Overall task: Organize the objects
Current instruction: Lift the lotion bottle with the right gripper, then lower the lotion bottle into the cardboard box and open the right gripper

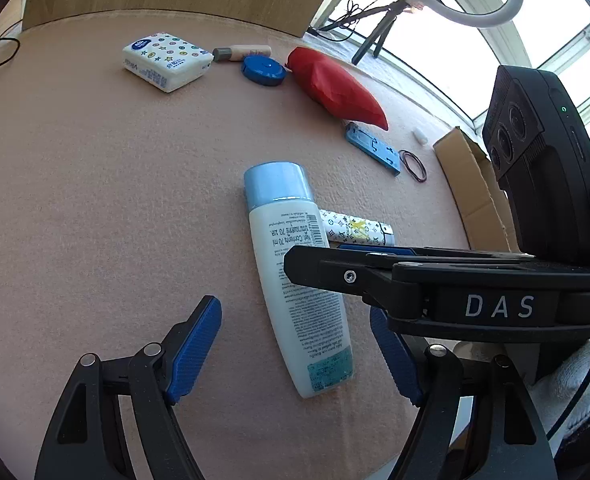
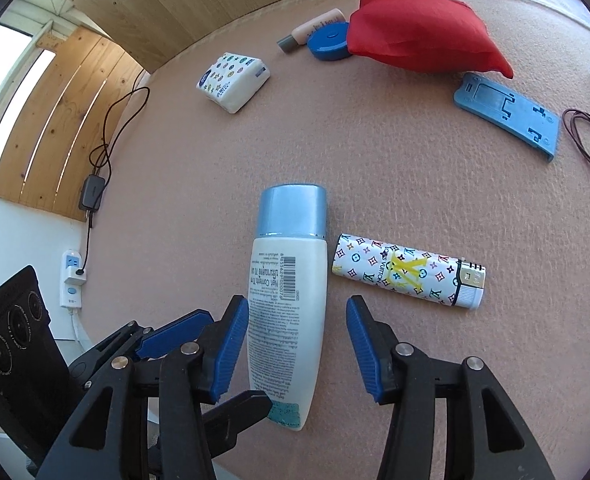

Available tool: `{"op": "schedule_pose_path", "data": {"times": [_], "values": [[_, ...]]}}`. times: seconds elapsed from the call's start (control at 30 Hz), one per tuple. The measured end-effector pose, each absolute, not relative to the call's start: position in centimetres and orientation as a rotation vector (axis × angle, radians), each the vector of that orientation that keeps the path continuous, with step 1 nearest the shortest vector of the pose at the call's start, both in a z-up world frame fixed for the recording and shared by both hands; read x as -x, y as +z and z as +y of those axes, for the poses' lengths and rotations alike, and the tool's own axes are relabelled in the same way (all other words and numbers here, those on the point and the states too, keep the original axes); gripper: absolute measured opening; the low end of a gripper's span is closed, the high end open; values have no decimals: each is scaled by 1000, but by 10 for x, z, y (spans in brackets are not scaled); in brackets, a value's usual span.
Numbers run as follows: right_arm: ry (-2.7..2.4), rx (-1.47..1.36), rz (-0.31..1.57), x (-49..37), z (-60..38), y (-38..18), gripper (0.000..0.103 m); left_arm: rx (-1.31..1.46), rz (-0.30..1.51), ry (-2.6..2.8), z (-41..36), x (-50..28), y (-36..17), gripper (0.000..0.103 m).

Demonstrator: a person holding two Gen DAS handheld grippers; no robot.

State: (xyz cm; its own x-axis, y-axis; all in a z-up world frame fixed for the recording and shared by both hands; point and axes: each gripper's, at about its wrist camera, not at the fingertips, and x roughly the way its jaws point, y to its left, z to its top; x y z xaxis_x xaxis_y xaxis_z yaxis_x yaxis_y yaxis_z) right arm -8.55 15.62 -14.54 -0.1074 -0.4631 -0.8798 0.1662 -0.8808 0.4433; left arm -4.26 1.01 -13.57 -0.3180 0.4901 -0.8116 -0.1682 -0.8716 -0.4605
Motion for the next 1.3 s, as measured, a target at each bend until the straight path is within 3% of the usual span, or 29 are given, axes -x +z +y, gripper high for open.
{"op": "schedule_pose_path", "data": {"times": [0.53, 0.93, 1.3], "values": [[-2022, -1766, -200, 83, 136, -150, 44, 1547, -442, 2151, 23, 51, -145, 51], [-2068, -1714, -220, 78, 143, -139, 41, 1503, -429, 2184, 36, 53, -126, 50], [-2194, -1622, -322, 75, 202, -97, 41, 1379, -313, 2156, 103, 69, -84, 50]]}}
